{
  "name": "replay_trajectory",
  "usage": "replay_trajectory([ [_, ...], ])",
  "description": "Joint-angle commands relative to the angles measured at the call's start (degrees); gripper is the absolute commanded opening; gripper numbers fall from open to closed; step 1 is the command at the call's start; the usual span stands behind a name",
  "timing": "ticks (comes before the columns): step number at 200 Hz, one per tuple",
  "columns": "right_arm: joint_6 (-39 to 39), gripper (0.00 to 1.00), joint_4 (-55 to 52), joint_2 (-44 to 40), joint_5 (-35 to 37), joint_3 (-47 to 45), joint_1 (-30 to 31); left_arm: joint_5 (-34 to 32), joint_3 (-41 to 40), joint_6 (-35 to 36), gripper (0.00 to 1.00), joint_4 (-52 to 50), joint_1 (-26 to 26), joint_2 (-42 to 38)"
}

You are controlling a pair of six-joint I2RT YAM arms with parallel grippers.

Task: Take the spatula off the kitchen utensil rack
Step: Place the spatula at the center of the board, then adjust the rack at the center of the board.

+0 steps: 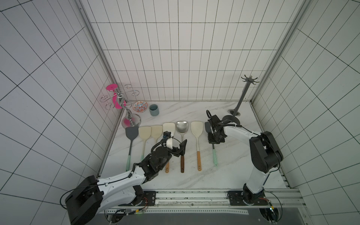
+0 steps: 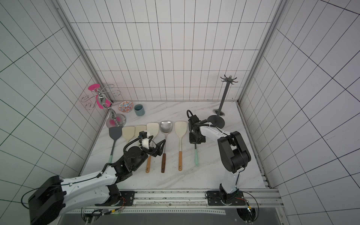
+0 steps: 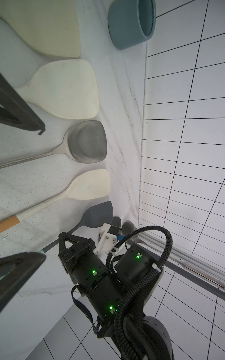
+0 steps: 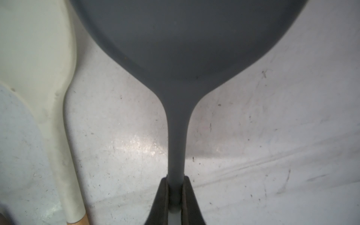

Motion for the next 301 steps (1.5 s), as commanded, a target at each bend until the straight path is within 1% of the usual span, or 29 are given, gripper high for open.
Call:
replay_trajectory([
  [1,0.03,0.14,-0.33,0.23,0.13,1.71,0.48,0.44,-0.79,-0.27,0.97,1.23,0.41,-0.38],
  [18,-0.06,0.20,-0.33,-0.32,0.31,1.15,0.48,0.55,-0.74,-0.31,0.97,1.27,0.41,-0.46],
  [37,-0.23,0.29,-0.41,-0.90,0.19,0.73,0.47,0.72,-0.77,-0.28,0.97,1.31,0.41,-0.36],
  [79,-0.51,0.44,-0.44,-3.34,0.29,-0.69,0.48,1.16,-0.84,-0.53,0.97,1.66,0.41,0.08],
  [93,-0.50,0.50,-0.17,-5.02,0.39,-1.52,0.48,1.39,-0.84,-0.49,0.97,1.91,0.41,0.32],
  [136,-0.58,0.75,2.31,-12.73,0.01,-5.10,0.48,3.83,-0.96,-0.53,0.97,3.88,0.41,2.86],
  [152,-0.60,0.80,3.13,-15.98,0.20,-6.49,0.36,5.88,-0.33,-0.32,0.98,4.72,0.41,5.00],
  [184,0.37,0.85,4.56,-21.86,2.15,-8.50,-0.67,12.23,1.64,0.50,0.97,6.15,0.33,9.96],
  [196,0.72,0.85,6.20,-24.32,0.75,-9.91,-2.32,14.64,2.14,1.08,0.97,6.80,0.32,11.31],
  [205,0.99,0.85,7.91,-26.23,-1.93,-11.18,-4.32,15.47,2.27,1.18,0.97,7.12,0.24,11.95],
  [217,0.76,0.85,10.31,-28.41,-6.38,-12.75,-7.25,15.82,2.47,1.18,0.97,7.19,0.23,12.32],
  [241,0.90,0.86,12.02,-31.61,-9.85,-13.79,-12.24,15.75,2.23,1.18,0.97,7.20,0.18,11.94],
  [276,4.85,0.86,18.24,-34.49,-18.36,-16.15,-22.27,15.38,1.90,1.10,0.97,7.20,0.15,11.01],
  [286,5.31,0.86,20.73,-34.49,-19.89,-16.59,-24.38,15.33,1.77,1.09,0.97,7.21,0.15,10.60],
  [301,6.18,0.85,23.29,-33.52,-20.36,-16.32,-26.89,15.23,1.50,1.09,0.97,7.29,0.15,10.15],
])
